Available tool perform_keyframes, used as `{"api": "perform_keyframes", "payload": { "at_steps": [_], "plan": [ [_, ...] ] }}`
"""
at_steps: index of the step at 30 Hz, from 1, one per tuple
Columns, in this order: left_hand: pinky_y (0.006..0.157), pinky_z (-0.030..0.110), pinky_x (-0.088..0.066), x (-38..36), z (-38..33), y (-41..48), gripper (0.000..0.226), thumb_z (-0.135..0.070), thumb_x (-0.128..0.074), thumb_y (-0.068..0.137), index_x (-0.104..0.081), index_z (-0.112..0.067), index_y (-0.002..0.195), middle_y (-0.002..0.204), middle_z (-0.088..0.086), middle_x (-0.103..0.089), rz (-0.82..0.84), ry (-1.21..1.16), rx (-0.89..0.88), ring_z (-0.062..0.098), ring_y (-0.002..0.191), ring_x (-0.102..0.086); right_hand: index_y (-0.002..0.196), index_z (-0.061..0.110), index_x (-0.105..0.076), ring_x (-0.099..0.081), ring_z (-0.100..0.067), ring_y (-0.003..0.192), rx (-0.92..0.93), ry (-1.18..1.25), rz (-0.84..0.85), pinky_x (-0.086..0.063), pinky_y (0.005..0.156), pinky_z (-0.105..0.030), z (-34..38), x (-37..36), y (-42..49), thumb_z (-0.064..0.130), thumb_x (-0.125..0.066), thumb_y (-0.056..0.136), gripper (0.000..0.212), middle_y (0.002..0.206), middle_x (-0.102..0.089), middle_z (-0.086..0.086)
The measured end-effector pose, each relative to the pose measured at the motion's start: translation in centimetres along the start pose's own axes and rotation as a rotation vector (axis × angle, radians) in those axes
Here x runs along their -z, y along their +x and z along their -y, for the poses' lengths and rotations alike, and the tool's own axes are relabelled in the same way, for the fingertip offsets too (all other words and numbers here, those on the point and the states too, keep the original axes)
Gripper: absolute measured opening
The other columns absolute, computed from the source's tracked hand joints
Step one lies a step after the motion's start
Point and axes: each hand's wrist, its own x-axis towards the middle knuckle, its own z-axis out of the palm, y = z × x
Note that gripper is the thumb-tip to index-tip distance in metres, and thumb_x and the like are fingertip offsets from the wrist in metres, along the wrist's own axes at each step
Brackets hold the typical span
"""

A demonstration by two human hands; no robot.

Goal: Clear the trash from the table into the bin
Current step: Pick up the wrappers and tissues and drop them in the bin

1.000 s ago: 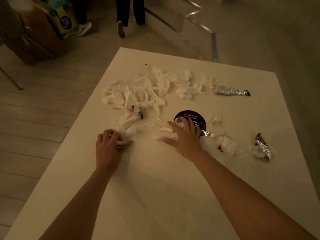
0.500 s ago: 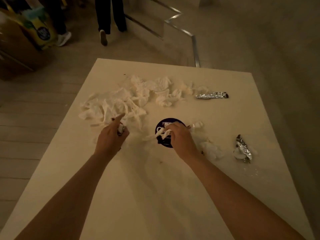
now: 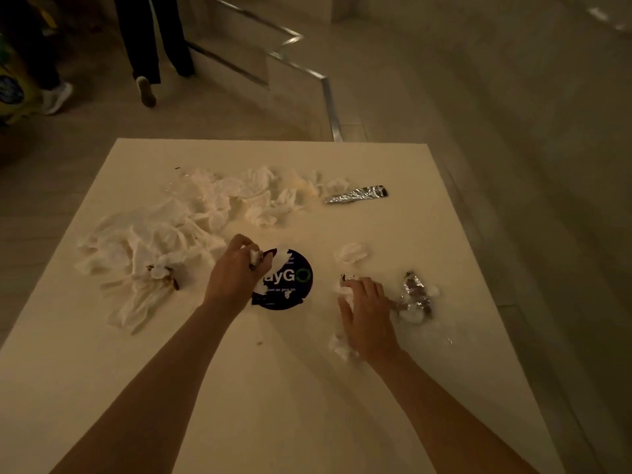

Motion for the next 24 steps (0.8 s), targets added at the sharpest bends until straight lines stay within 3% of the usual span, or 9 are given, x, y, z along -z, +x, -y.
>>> {"api": "perform_keyframes", "payload": {
  "at_steps": [2, 3, 6, 8, 15, 17, 19, 24],
  "plan": [
    [0.064, 0.039, -0.051, -1.0, -0.6, 0.2, 0.032, -0.034, -0.057, 0.09, -0.063, -0.003, 0.081, 0.107, -0.001, -0.056, -0.021, 0.013, -0.027, 0.027, 0.072, -0.06, 0.099, 0.004, -0.064, -0.055, -0.025, 0.091, 0.074, 0.002, 0.0, -0.05, 0.079, -0.038, -0.3, 0.0, 0.1, -0.008, -0.066, 0.074, 0.028, 0.098, -0.064, -0.011],
    [0.064, 0.038, -0.049, -1.2, -0.7, 0.3, 0.031, -0.034, -0.057, 0.09, -0.062, -0.005, 0.082, 0.101, 0.001, -0.059, -0.013, 0.015, -0.023, 0.028, 0.073, -0.06, 0.097, 0.002, -0.065, -0.058, -0.028, 0.089, 0.093, 0.002, 0.012, -0.051, 0.077, -0.037, -0.2, 0.2, 0.4, -0.014, -0.066, 0.07, 0.031, 0.096, -0.064, -0.012],
    [0.054, 0.034, -0.036, -2.1, -1.5, 0.8, 0.033, -0.035, -0.057, 0.089, -0.051, -0.007, 0.072, 0.06, 0.007, -0.052, 0.059, 0.045, -0.016, 0.031, 0.06, -0.053, 0.102, 0.0, -0.062, -0.059, -0.033, 0.096, 0.023, 0.122, -0.017, -0.044, 0.085, -0.03, -0.8, 1.3, 1.3, -0.012, -0.054, 0.079, 0.027, 0.104, -0.06, -0.015],
    [0.051, 0.032, -0.033, -2.6, -2.2, 1.3, 0.032, -0.035, -0.058, 0.089, -0.05, -0.008, 0.074, 0.056, 0.008, -0.051, 0.08, 0.019, -0.013, 0.031, 0.057, -0.052, 0.101, -0.001, -0.061, -0.058, -0.03, 0.097, -0.038, 0.212, -0.087, -0.042, 0.086, -0.024, -1.1, 2.5, 1.9, -0.012, -0.049, 0.082, 0.025, 0.106, -0.057, -0.016],
    [0.051, 0.03, -0.041, -4.4, -5.2, 3.0, 0.03, -0.047, -0.058, 0.086, -0.051, -0.021, 0.097, 0.067, 0.002, -0.06, 0.155, -0.032, -0.099, 0.025, 0.063, -0.057, 0.106, 0.0, -0.062, -0.059, -0.029, 0.099, -0.312, 0.329, -0.301, -0.039, 0.082, -0.02, -3.2, 5.6, 3.4, -0.002, -0.05, 0.091, 0.02, 0.109, -0.06, -0.016],
    [0.057, 0.032, -0.046, -5.4, -6.1, 3.3, 0.043, -0.051, -0.06, 0.083, -0.048, -0.023, 0.114, 0.076, 0.006, -0.065, 0.263, -0.003, -0.137, 0.025, 0.07, -0.06, 0.109, 0.0, -0.063, -0.059, -0.031, 0.101, -0.403, 0.312, -0.292, -0.042, 0.083, -0.026, -4.5, 5.7, 3.2, 0.0, -0.049, 0.092, 0.021, 0.11, -0.06, -0.017],
    [0.068, 0.037, -0.052, -6.7, -7.0, 3.5, 0.056, -0.054, -0.059, 0.082, -0.041, -0.027, 0.128, 0.09, 0.01, -0.068, 0.351, 0.058, -0.175, 0.03, 0.081, -0.064, 0.109, -0.001, -0.063, -0.058, -0.033, 0.101, -0.482, 0.286, -0.284, -0.04, 0.083, -0.025, -5.7, 5.6, 2.5, 0.001, -0.05, 0.092, 0.022, 0.109, -0.061, -0.019],
    [0.071, 0.036, -0.047, -10.2, -8.8, 3.3, 0.054, -0.054, -0.054, 0.085, -0.04, -0.031, 0.131, 0.101, 0.011, -0.068, 0.433, 0.139, -0.205, 0.033, 0.092, -0.063, 0.112, -0.003, -0.059, -0.056, -0.033, 0.104, -0.558, 0.272, -0.234, -0.038, 0.08, -0.024, -7.6, 4.2, 0.2, 0.003, -0.05, 0.093, 0.022, 0.113, -0.056, -0.019]
  ]
}}
